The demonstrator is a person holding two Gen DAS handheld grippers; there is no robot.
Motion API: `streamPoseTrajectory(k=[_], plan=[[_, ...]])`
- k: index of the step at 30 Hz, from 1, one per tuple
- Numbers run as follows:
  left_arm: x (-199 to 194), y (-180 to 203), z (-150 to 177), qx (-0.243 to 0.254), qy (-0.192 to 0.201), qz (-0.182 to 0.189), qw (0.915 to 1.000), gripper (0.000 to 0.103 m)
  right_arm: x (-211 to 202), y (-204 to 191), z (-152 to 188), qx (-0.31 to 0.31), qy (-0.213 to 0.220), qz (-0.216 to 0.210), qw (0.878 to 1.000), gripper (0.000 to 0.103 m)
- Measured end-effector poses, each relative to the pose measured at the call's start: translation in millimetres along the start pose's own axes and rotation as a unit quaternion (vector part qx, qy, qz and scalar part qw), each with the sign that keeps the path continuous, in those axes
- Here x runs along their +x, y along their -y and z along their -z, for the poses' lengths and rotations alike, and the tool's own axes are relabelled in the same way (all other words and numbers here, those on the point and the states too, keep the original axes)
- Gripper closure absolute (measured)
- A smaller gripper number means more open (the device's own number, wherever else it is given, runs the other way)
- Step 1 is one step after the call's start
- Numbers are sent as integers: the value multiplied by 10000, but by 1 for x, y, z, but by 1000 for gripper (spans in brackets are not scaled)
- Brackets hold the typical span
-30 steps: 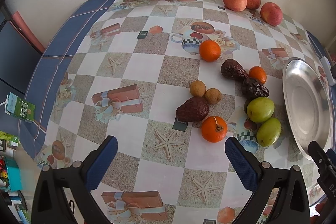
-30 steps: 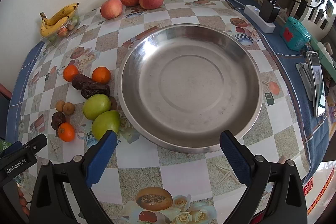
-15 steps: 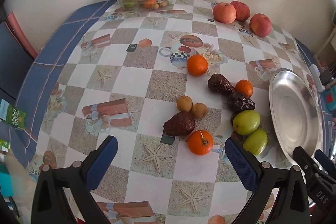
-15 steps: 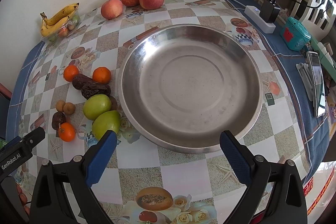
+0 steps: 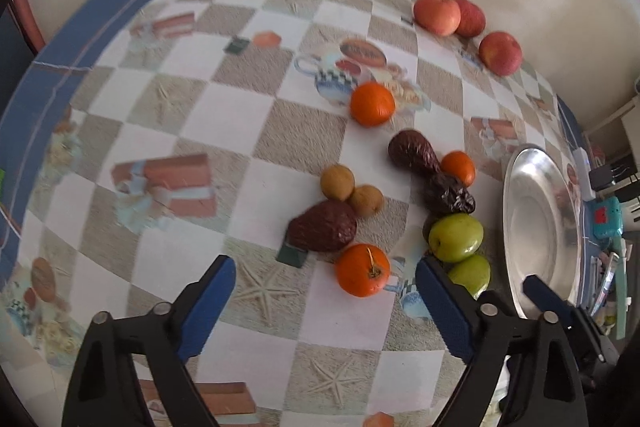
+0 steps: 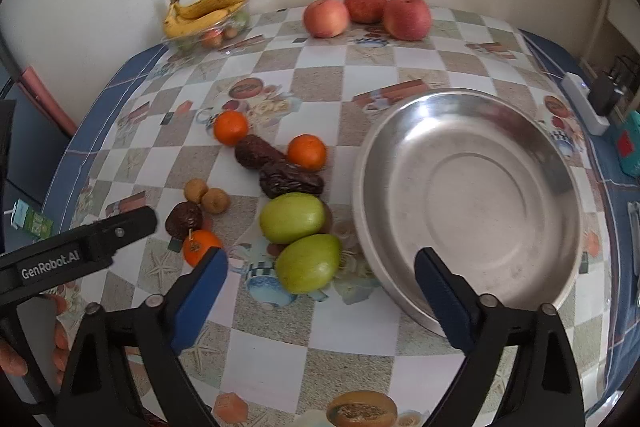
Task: Organize fruits
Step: 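Grasp the green pear with the right tool while the left tool grasps an orange, then carry both fruits over the steel bowl and open both tools to drop them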
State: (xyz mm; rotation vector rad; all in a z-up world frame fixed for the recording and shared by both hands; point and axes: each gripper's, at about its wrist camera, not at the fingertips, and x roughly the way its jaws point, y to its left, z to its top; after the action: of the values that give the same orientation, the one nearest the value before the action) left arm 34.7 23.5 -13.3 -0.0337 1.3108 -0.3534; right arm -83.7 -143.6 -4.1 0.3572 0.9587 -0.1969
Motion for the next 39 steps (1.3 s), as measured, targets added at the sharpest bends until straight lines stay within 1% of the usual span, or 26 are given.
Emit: streamPoseTrajectory(k=[1,2,3,5,7,9,10,12,15,16,18,20,28,30,32,34,36,39], plan=[[4,1,0,-34,-71,25,10000,15,3,-1,-1,-44,-46,-48,10000,22],[8,2,-1,-72,-140,51,9999,18,7,-4,-2,-85,-119,-106,9998,29],[12,3,-1,-106,-211,77,9997,22,10,-6,-2,-98,-193,-175,9996,30],[19,5,-1,-155,-333,136,9992,25,19,-7,-2,-96,-356,-236,9990,30],[24,7,-1,-165,-416,162,9989,29,26,-8,0,-89,-495,-184,9986,30],[29,10,0,-182,-510,192,9983,37,32,-8,1,-50,-620,-180,9979,32],[32,10,0,-207,-564,218,9980,39,35,-8,1,-26,-664,-182,9976,33],[36,11,0,-259,-647,250,9973,45,40,-7,1,-11,-726,-120,9973,44],[40,14,0,-256,-711,256,9968,52,47,-7,1,19,-816,-77,9966,44],[41,14,0,-265,-727,274,9966,53,49,-8,0,8,-823,-47,9966,44],[43,14,-1,-288,-760,317,9962,59,51,-9,0,-18,-856,34,9963,44],[44,15,-1,-308,-782,398,9957,63,54,-10,0,-7,-909,45,9959,45],[44,17,-1,-243,-759,355,9962,64,63,-11,0,-13,-999,122,9949,46],[43,17,-2,-239,-763,352,9962,64,65,-11,0,-5,-1025,168,9946,53],[42,16,-2,-253,-753,366,9962,64,66,-9,0,42,-1033,172,9945,53],[39,15,-3,-279,-716,413,9962,65,66,-9,0,62,-1027,142,9946,53],[32,13,-3,-341,-644,542,9959,65,65,-8,0,65,-1030,129,9946,54],[23,13,-4,-374,-507,658,9958,65,59,-7,1,123,-1004,-13,9949,54]])
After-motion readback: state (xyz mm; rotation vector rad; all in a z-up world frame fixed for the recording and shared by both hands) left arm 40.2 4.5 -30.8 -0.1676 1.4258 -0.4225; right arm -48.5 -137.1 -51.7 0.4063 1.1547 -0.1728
